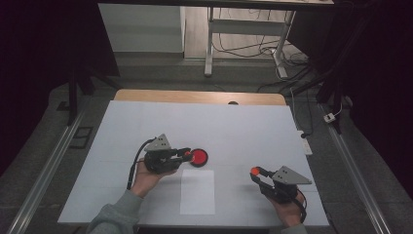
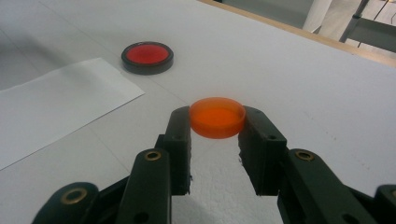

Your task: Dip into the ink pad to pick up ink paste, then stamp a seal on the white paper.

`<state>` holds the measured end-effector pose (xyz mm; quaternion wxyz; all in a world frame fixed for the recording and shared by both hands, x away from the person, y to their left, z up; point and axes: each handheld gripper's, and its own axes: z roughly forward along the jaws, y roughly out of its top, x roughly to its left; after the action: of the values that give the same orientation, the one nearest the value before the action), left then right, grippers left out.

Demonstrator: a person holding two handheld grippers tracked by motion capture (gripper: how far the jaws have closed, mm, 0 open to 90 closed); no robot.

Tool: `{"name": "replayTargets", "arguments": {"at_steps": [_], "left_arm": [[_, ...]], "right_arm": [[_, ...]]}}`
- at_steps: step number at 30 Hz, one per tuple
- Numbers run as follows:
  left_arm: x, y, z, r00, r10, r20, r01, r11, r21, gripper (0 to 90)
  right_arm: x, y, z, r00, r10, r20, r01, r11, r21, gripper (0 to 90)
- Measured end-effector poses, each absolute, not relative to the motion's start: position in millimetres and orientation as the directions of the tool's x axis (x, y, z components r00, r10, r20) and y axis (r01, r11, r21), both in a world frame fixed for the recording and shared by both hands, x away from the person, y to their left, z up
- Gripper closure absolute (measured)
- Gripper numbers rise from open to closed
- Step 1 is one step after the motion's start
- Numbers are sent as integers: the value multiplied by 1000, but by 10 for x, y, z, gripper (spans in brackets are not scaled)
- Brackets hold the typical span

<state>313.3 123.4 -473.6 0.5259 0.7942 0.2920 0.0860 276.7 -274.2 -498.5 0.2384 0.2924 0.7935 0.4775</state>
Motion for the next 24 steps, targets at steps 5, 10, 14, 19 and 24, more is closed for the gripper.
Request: {"name": "replayTargets", "arguments": {"at_steps": [5, 10, 14, 19, 24], "left_arm": [[3127, 1226, -4743, 814, 557, -166, 377, -288, 880, 729], [3087, 1216, -4727, 822, 544, -169, 374, -291, 881, 729], [3068, 1205, -4720, 824, 541, -170, 376, -297, 878, 729], [3033, 1212, -4710, 827, 539, -160, 370, -306, 877, 729], [3016, 1212, -4722, 830, 535, -156, 369, -318, 873, 729]], "right_arm": [[2774, -2749, -4986, -715, 692, -100, 240, 378, 894, 641], [2775, -2750, -4985, -715, 692, -101, 239, 377, 895, 641], [2779, -2750, -4987, -716, 691, -101, 239, 379, 894, 641], [2775, -2759, -4980, -717, 690, -104, 235, 378, 896, 641], [2775, -2768, -4981, -713, 694, -101, 238, 375, 896, 641]]}}
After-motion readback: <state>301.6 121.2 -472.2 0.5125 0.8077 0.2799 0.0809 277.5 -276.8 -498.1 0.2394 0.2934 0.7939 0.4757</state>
